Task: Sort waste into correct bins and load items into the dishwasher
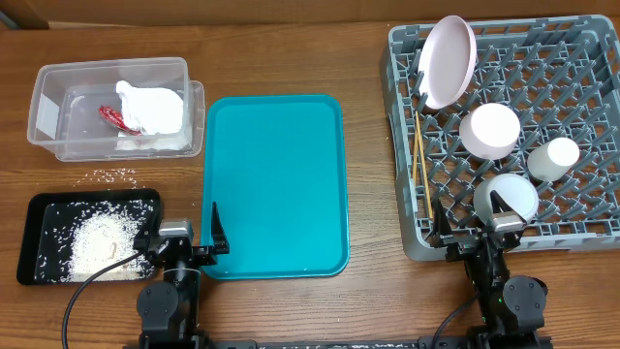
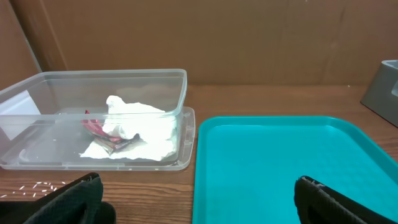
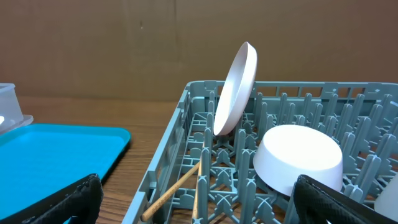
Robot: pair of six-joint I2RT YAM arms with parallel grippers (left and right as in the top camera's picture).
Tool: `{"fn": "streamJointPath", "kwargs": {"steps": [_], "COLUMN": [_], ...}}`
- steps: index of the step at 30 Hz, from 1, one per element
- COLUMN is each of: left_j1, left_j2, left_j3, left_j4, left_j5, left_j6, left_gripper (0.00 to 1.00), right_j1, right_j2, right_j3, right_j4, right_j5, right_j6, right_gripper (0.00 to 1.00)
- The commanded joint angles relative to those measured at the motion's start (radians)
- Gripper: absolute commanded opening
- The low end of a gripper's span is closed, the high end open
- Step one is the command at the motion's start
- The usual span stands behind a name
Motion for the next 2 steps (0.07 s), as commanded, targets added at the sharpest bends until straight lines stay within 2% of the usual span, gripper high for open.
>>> {"fn": "streamJointPath", "kwargs": {"steps": [1, 2], "left_j1": [0.008, 0.008], "left_j2": [-0.013, -0.013], "left_j3": [-0.004, -0.004], "left_j4": [0.001, 0.001], "left_j5": [0.005, 0.005], "left_j6": [-0.014, -0.014], "left_gripper": [1.0, 1.0], "right_j1": [-0.003, -0.003], "right_j2": [-0.01, -0.01], "right_j3": [-0.01, -0.01], "right_j4": [0.006, 0.006], "right_j5": [0.009, 0.009], "right_j6": [-0.004, -0.004], "right_gripper": [1.0, 1.0]}}
